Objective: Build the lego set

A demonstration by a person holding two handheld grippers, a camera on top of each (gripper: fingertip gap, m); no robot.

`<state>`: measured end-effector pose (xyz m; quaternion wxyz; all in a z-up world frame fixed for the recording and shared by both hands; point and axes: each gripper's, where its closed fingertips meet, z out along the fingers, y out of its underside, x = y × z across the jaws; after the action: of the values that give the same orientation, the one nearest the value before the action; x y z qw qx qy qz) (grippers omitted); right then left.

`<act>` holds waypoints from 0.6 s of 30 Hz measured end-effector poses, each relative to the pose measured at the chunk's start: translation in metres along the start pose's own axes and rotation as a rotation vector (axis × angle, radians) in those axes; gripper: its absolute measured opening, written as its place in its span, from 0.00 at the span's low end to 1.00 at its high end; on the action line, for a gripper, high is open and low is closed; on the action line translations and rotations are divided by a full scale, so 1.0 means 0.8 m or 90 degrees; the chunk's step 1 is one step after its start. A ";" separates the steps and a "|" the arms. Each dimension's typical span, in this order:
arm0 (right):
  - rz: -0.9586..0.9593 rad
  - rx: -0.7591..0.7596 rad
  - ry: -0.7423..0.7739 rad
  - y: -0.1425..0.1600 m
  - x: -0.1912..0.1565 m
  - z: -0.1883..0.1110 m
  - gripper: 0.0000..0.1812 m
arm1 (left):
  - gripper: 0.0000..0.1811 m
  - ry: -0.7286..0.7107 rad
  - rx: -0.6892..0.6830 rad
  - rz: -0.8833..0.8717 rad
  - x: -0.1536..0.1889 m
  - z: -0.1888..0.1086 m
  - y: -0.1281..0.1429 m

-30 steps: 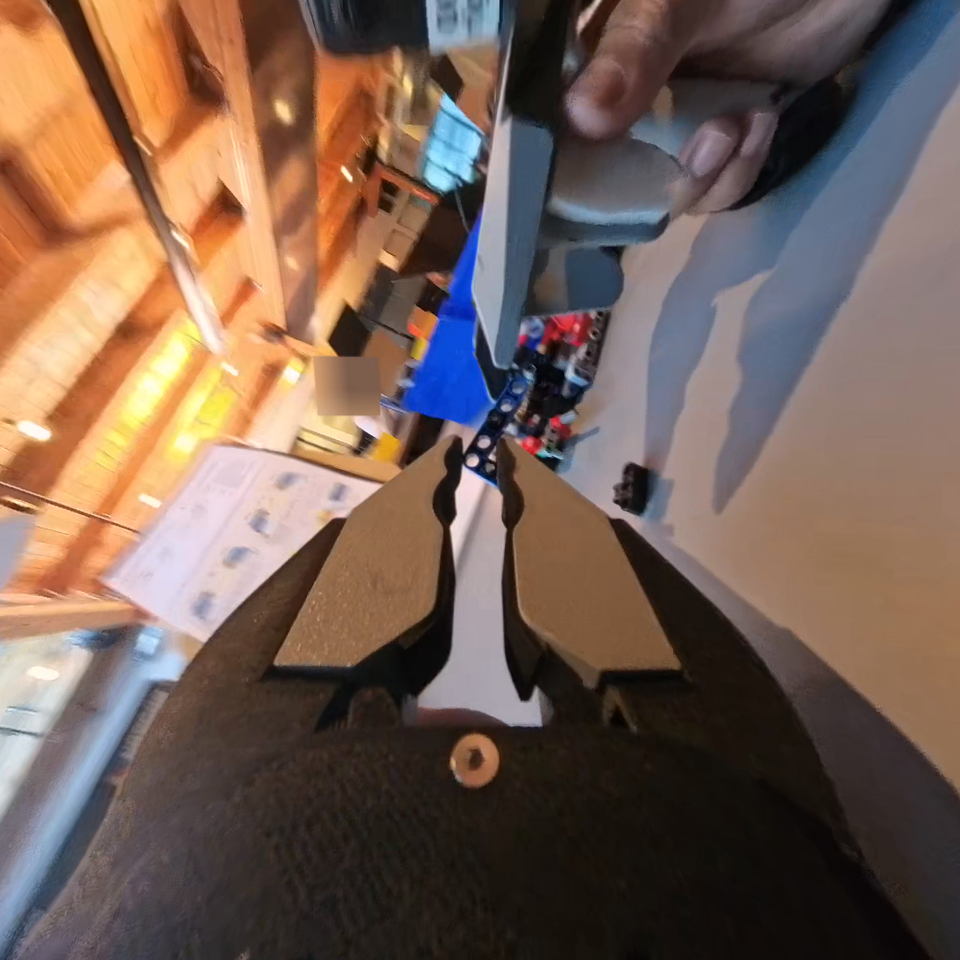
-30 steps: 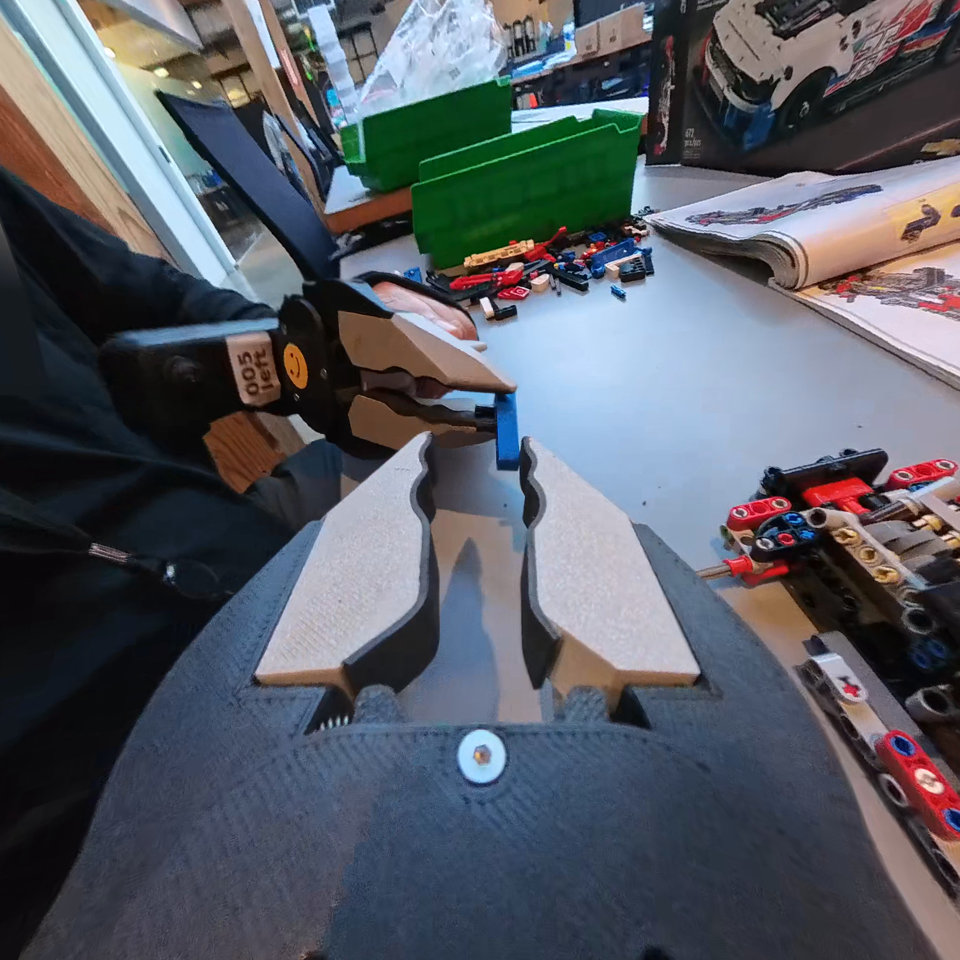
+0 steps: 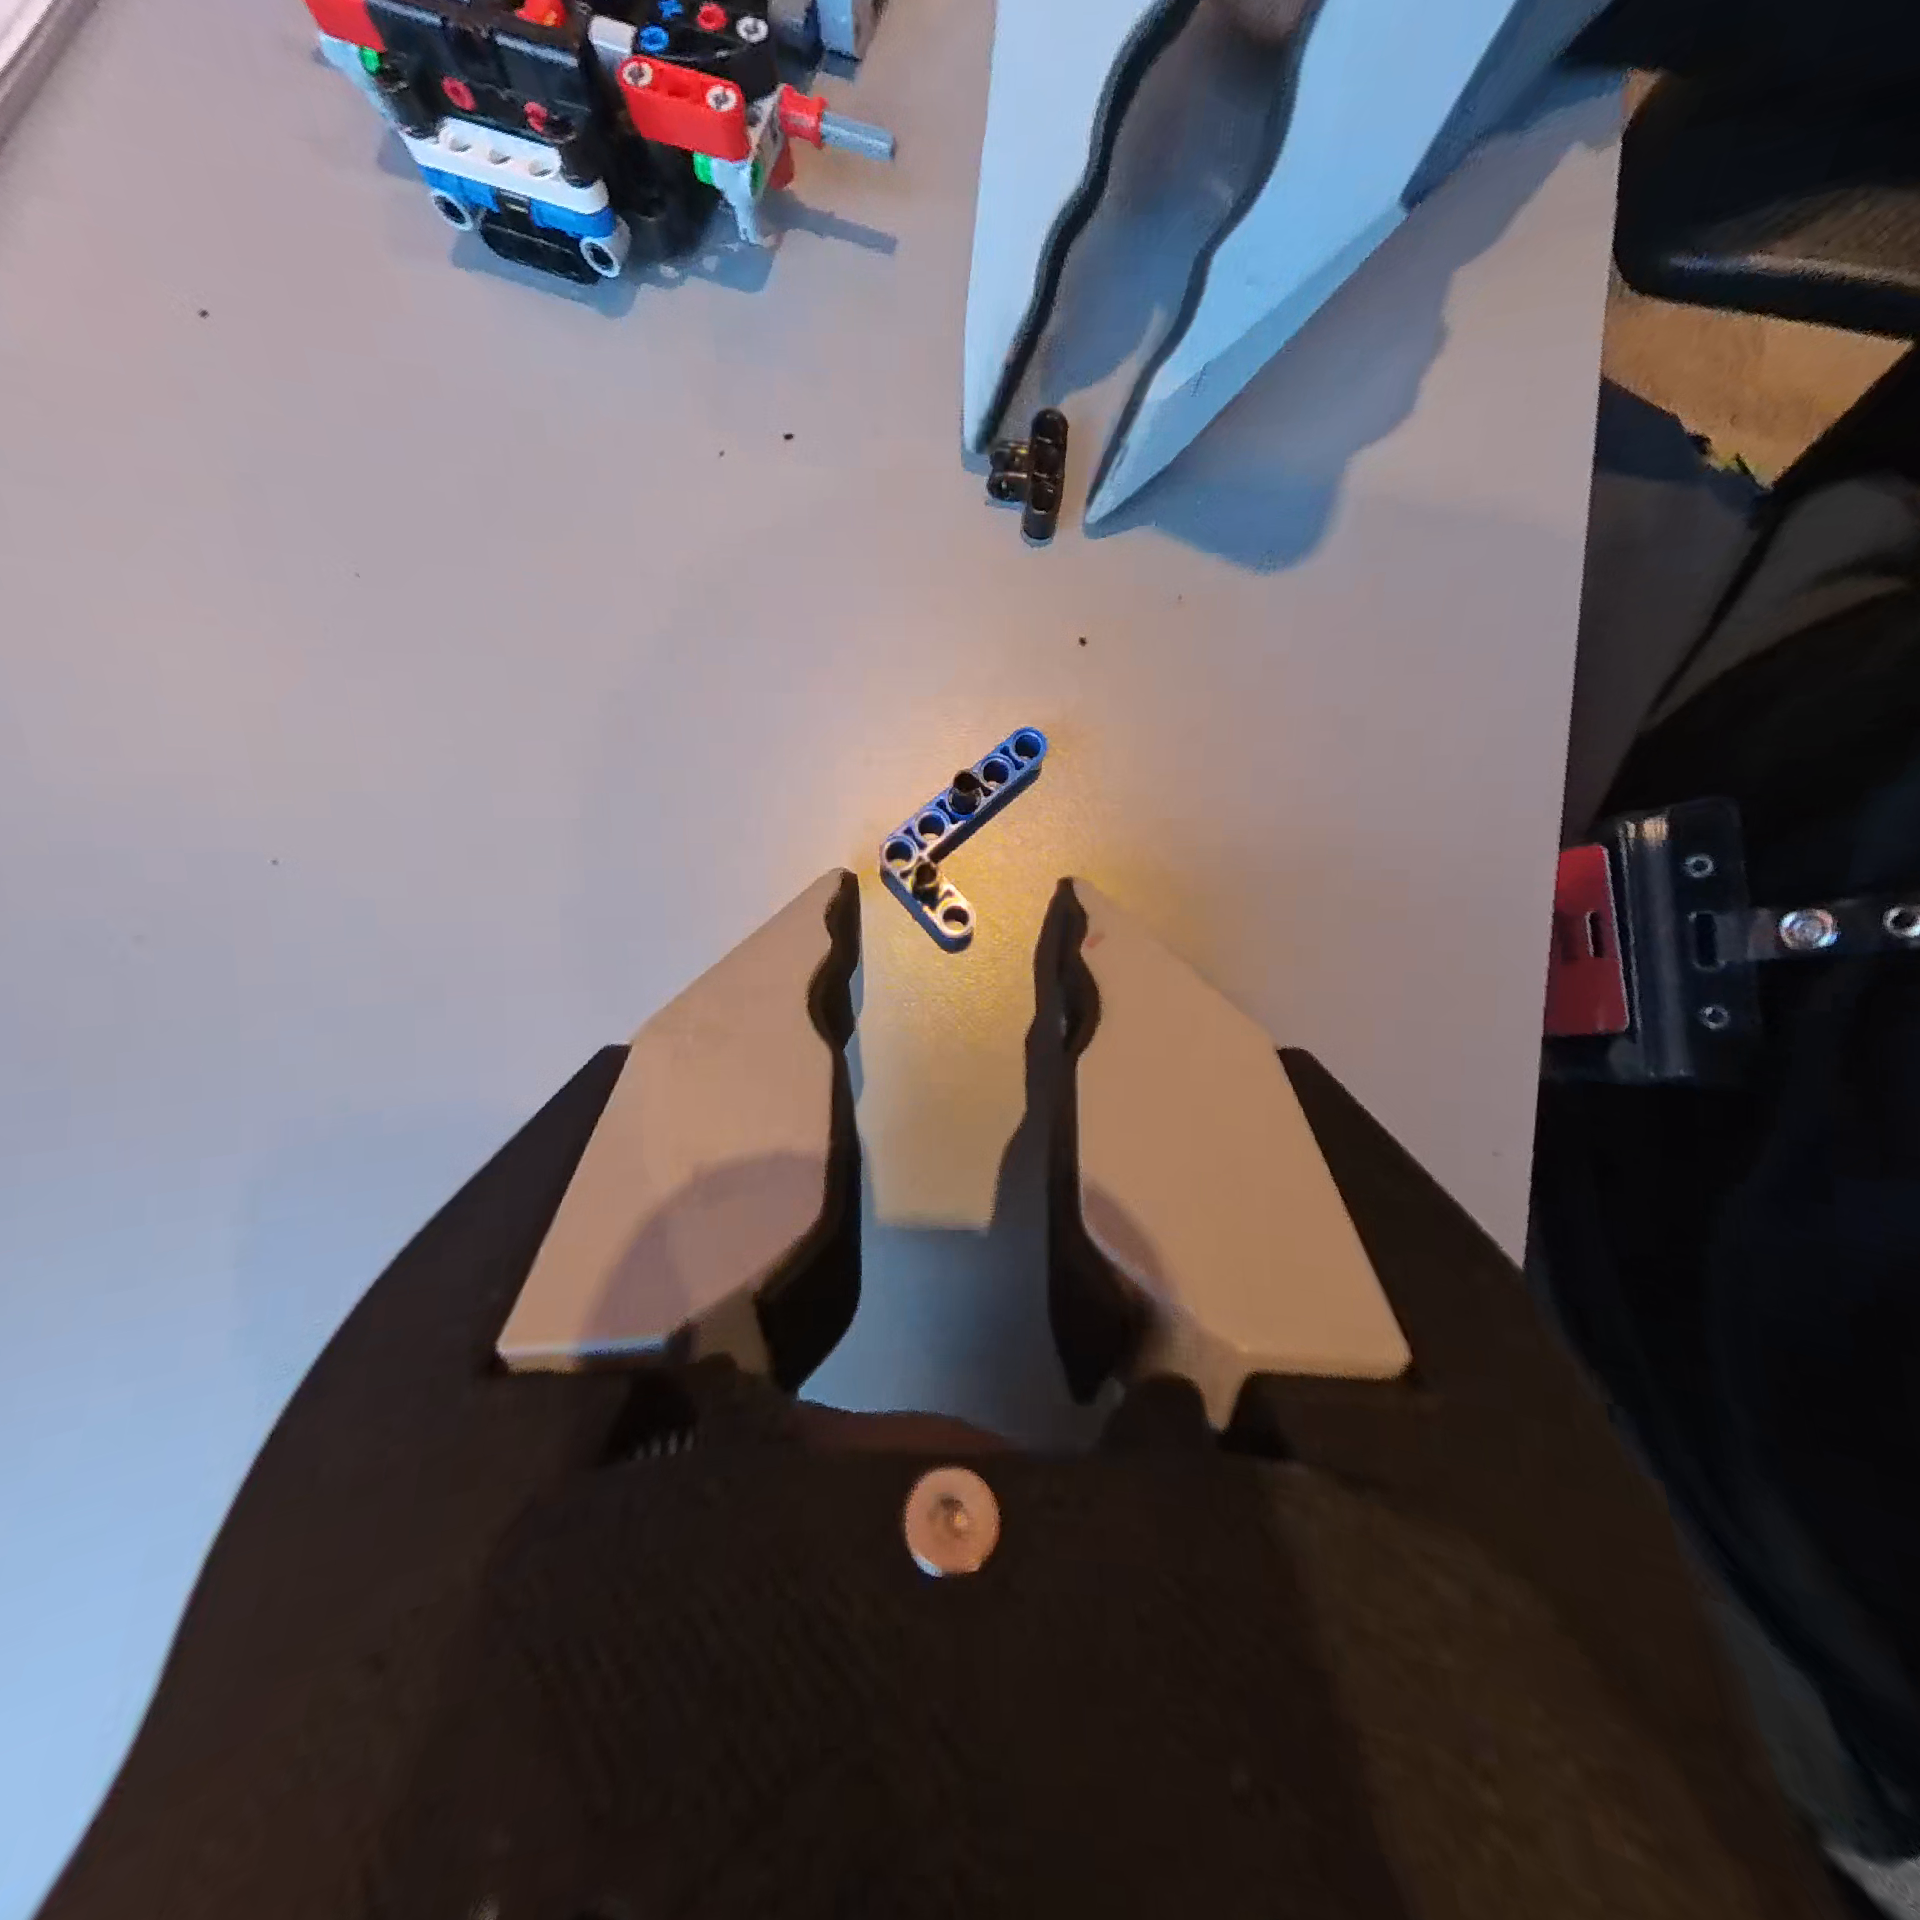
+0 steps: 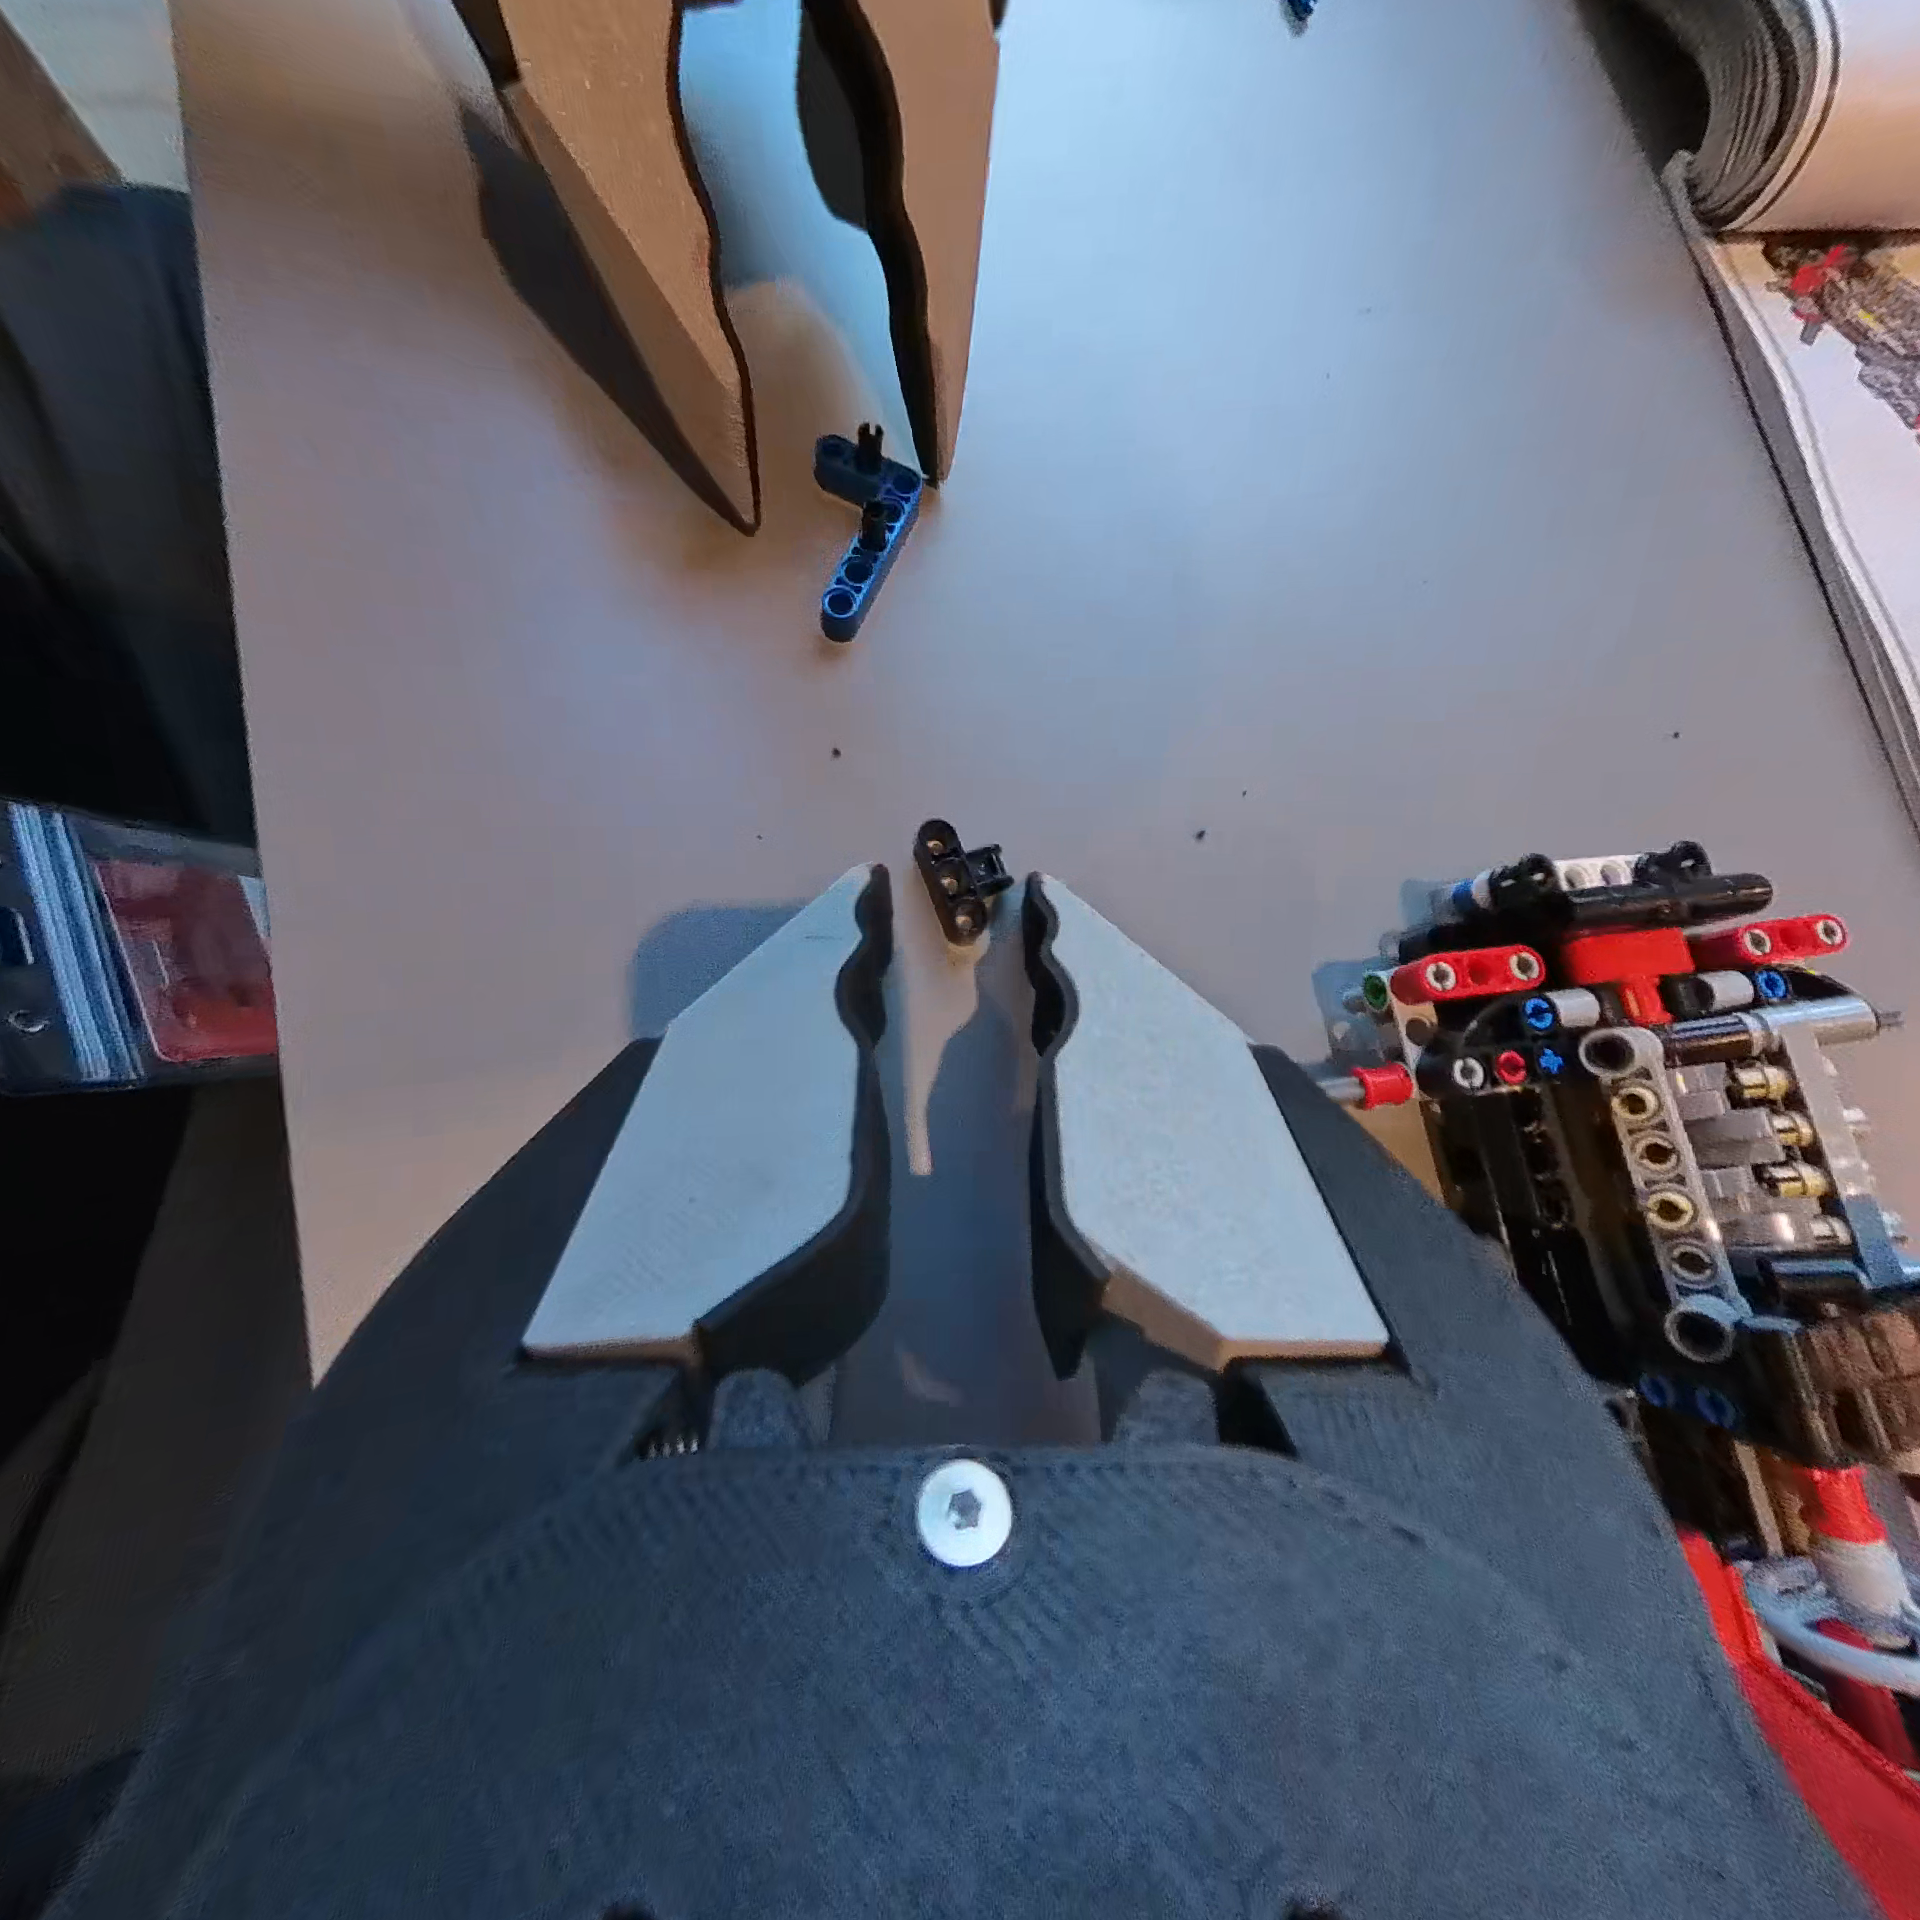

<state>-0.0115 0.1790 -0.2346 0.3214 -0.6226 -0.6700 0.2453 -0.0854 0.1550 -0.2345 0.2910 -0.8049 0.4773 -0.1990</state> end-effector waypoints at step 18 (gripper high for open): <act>0.082 -0.004 0.056 -0.022 0.007 0.021 0.06 | 0.12 -0.110 0.063 -0.217 0.007 -0.002 -0.002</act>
<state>-0.0359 0.1840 -0.2329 0.3324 -0.6755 -0.6147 0.2356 -0.0826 0.1502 -0.2316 0.3324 -0.8727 0.2973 -0.1989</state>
